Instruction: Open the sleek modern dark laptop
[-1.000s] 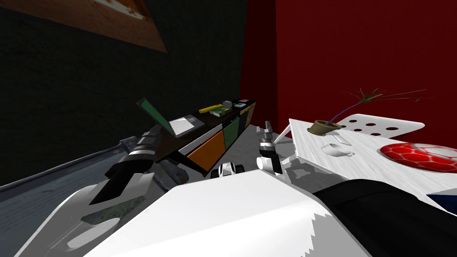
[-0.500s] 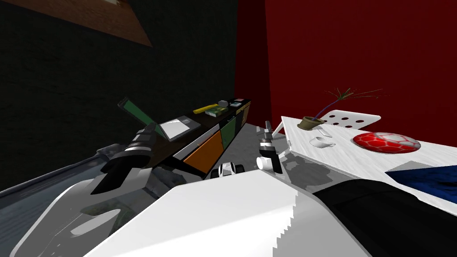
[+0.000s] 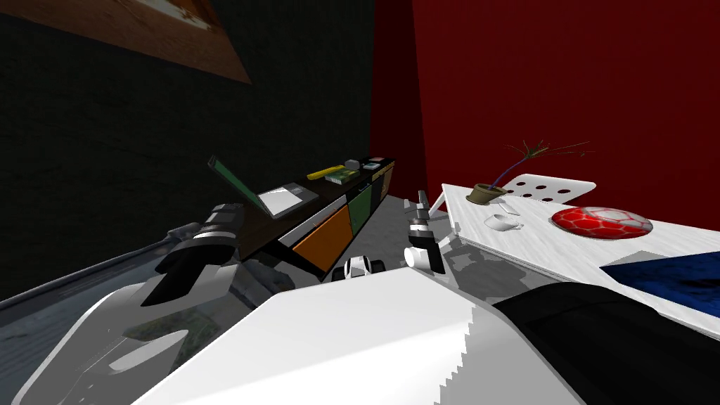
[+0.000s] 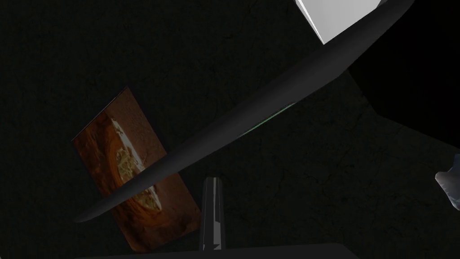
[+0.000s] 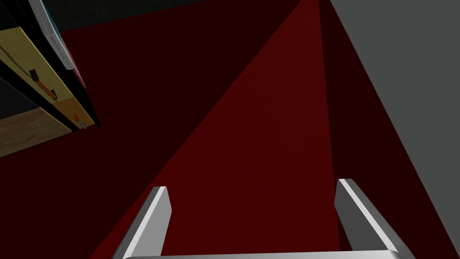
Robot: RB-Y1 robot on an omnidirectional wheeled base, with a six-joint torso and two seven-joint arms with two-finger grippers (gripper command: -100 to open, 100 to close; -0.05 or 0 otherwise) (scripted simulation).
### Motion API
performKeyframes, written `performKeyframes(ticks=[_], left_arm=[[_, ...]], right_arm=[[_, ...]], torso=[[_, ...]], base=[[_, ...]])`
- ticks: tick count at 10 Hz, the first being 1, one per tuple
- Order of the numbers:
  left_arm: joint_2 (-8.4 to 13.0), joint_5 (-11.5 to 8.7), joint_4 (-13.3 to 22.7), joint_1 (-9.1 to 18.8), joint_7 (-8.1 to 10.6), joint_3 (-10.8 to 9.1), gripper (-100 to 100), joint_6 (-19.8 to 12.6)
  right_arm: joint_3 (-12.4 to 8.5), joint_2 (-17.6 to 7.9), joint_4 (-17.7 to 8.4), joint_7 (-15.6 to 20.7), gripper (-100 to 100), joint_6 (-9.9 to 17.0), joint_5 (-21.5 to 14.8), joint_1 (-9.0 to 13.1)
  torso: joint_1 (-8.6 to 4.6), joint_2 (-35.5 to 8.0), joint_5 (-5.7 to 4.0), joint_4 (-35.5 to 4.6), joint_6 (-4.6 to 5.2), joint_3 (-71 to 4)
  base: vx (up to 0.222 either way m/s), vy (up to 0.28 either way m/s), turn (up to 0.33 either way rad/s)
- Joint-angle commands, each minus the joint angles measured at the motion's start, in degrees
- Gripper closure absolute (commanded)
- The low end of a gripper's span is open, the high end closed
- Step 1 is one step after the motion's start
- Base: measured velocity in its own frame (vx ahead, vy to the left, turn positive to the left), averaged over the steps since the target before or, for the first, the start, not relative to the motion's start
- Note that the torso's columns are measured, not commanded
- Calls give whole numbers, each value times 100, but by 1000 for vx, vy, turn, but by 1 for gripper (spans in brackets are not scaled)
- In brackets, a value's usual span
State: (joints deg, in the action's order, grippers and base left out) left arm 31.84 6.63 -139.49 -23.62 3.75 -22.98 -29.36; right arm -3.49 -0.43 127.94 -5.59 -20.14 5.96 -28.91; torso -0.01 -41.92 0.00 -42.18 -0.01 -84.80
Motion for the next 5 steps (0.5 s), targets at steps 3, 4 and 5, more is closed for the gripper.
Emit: performKeyframes(ticks=[3,4,5], left_arm=[[-87,19,-366,-328,-15,243,100,220],[13,-12,-207,-423,-67,190,-100,77],[56,-23,-172,-462,-84,166,-100,12]], right_arm=[[0,0,0,0,0,0,0,1],[1,0,0,0,0,0,0,2],[1,1,0,0,0,0,0,2]], torso=[[3,-41,0,-12,3,25],[11,-57,3,-16,6,35],[11,-37,9,-7,4,24]], base=[[82,-24,156],[34,-45,34],[36,-71,29]])
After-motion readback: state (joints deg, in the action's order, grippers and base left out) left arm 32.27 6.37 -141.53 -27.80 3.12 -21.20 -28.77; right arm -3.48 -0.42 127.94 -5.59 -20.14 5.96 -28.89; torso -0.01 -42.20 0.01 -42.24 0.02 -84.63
